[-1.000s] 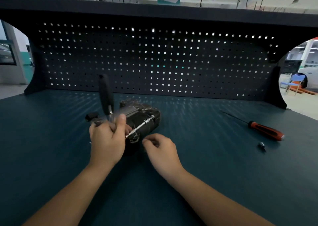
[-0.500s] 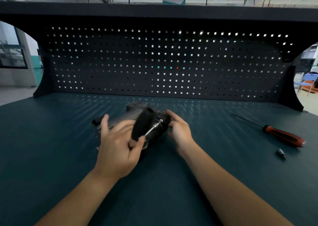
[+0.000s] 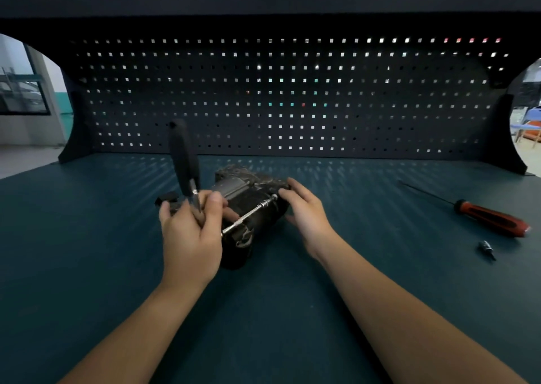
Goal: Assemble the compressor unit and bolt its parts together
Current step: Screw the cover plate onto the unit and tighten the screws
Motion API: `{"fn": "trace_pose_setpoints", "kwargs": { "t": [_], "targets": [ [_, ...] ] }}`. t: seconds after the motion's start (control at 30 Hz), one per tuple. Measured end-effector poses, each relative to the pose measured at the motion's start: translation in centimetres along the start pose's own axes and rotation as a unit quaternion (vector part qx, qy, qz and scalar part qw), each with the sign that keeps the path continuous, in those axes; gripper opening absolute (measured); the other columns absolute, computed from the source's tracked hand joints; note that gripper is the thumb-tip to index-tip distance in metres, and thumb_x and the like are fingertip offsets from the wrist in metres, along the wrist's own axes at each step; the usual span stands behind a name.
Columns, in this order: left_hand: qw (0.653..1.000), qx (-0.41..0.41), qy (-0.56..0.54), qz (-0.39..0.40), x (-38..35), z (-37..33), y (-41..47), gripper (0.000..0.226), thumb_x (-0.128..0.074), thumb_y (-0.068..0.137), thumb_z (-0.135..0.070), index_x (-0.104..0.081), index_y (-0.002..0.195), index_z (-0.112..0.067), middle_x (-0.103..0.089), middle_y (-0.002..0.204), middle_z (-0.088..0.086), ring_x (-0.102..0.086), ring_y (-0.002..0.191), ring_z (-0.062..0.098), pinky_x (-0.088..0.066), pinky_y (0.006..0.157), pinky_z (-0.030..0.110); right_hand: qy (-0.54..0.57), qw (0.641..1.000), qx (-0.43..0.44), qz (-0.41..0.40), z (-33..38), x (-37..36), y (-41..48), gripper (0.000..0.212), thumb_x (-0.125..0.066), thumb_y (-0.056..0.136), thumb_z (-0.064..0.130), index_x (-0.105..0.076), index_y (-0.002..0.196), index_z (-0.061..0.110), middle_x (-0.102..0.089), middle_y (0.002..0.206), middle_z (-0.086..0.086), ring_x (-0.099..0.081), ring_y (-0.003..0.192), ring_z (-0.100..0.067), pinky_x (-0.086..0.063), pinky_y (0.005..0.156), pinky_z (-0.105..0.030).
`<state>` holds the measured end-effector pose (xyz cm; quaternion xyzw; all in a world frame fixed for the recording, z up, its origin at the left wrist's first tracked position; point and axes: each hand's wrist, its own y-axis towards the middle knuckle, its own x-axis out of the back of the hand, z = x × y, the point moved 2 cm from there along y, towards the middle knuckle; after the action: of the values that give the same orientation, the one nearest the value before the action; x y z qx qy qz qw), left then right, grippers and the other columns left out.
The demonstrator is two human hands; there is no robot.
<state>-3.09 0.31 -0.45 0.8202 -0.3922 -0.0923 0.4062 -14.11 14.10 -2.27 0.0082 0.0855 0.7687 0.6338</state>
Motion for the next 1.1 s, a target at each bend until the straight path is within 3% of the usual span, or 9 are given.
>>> {"fn": "trace_pose_setpoints", "kwargs": {
  "t": [0.13, 0.23, 0.3, 0.4, 0.47, 0.57, 0.77, 0.9, 1.1],
  "targets": [
    [0.984, -0.123, 0.117, 0.052, 0.3, -0.1, -0.3, 0.049, -0.034, 0.089, -0.038, -0.065, 0.065, -0.007, -0.064, 0.069, -0.008, -0.049, 0.086, -0.016, -0.017, 0.111, 0.052, -0.034, 0.999, 0.020, 0.008, -0.3, -0.2, -0.2, 0.061, -0.062, 0.086, 0.032, -0.037, 0.141, 0.023, -0.042, 0.139, 0.007, -0.044, 0.118, -0.004, -0.039, 0.098, -0.020],
    [0.976, -0.165, 0.120, 0.071, 0.5, -0.2, -0.2, 0.045, -0.038, 0.089, -0.035, -0.066, 0.067, -0.007, -0.065, 0.075, -0.014, -0.043, 0.096, -0.025, -0.030, 0.105, 0.050, -0.051, 0.997, 0.055, 0.006, -0.4, -0.4, -0.2, 0.065, -0.067, 0.083, 0.031, -0.037, 0.139, 0.020, -0.048, 0.113, 0.018, -0.045, 0.087, 0.014, -0.038, 0.063, 0.004],
    [0.984, -0.145, 0.072, 0.077, 0.4, -0.3, -0.3, 0.039, -0.046, 0.088, -0.041, -0.068, 0.079, -0.010, -0.064, 0.073, -0.018, -0.048, 0.095, -0.023, -0.040, 0.100, 0.035, -0.054, 0.997, 0.060, 0.004, -0.5, -0.5, -0.1, 0.065, -0.068, 0.082, 0.030, -0.037, 0.138, 0.019, -0.046, 0.101, 0.022, -0.043, 0.081, 0.016, -0.037, 0.055, 0.005],
    [0.996, -0.072, -0.043, 0.036, 0.6, -1.4, 0.1, 0.037, -0.059, 0.077, -0.051, -0.055, 0.107, -0.029, -0.063, 0.059, -0.011, -0.061, 0.071, -0.008, -0.042, 0.071, 0.003, -0.056, 0.997, 0.053, -0.005, -0.5, -0.6, -0.1, 0.063, -0.067, 0.083, 0.031, -0.037, 0.138, 0.022, -0.044, 0.104, 0.020, -0.043, 0.081, 0.015, -0.038, 0.055, 0.000],
    [0.992, -0.028, -0.116, -0.026, 0.6, -2.2, 0.9, 0.036, -0.064, 0.076, -0.051, -0.048, 0.105, -0.036, -0.062, 0.058, -0.010, -0.061, 0.060, -0.002, -0.044, 0.060, 0.006, -0.059, 0.997, 0.044, -0.013, -0.4, -0.7, -0.1, 0.062, -0.065, 0.084, 0.031, -0.037, 0.138, 0.024, -0.042, 0.103, 0.020, -0.041, 0.080, 0.013, -0.038, 0.053, 0.000],
    [0.970, 0.036, -0.224, -0.082, 0.6, -3.0, 1.8, 0.004, -0.049, 0.089, -0.037, -0.048, 0.092, -0.035, -0.055, 0.054, -0.012, -0.050, 0.043, 0.002, -0.041, 0.043, 0.014, -0.053, 0.998, 0.037, -0.018, -0.6, -0.8, -0.1, 0.060, -0.063, 0.085, 0.028, -0.036, 0.139, 0.024, -0.039, 0.095, 0.025, -0.040, 0.076, 0.014, -0.036, 0.049, 0.004],
    [0.867, 0.274, -0.381, -0.164, 1.4, -0.9, 2.5, 0.017, -0.046, 0.097, -0.030, -0.042, 0.082, -0.023, -0.043, 0.056, -0.008, -0.034, 0.036, 0.003, -0.031, 0.037, 0.015, -0.049, 0.998, 0.031, -0.017, -0.6, -0.8, -0.1, 0.057, -0.062, 0.086, 0.030, -0.038, 0.137, 0.028, -0.041, 0.100, 0.024, -0.041, 0.080, 0.012, -0.035, 0.056, -0.005],
    [0.931, 0.161, -0.310, -0.107, 1.4, -1.9, 2.5, 0.015, -0.043, 0.098, -0.028, -0.042, 0.083, -0.027, -0.035, 0.048, -0.011, -0.029, 0.036, 0.005, -0.028, 0.035, 0.017, -0.045, 0.999, 0.023, -0.012, -0.6, -0.8, 0.2, 0.048, -0.062, 0.085, 0.030, -0.041, 0.128, 0.032, -0.045, 0.095, 0.027, -0.043, 0.080, 0.013, -0.036, 0.056, -0.007],
    [0.941, 0.145, -0.298, -0.062, 1.7, -2.2, 3.1, 0.017, -0.042, 0.098, -0.030, -0.040, 0.081, -0.026, -0.032, 0.045, -0.011, -0.028, 0.034, 0.006, -0.028, 0.035, 0.017, -0.059, 0.998, 0.027, -0.003, -0.7, -0.8, 0.2, 0.054, -0.060, 0.086, 0.035, -0.037, 0.134, 0.030, -0.041, 0.094, 0.028, -0.042, 0.081, 0.011, -0.032, 0.061, -0.008]
  ]
}}
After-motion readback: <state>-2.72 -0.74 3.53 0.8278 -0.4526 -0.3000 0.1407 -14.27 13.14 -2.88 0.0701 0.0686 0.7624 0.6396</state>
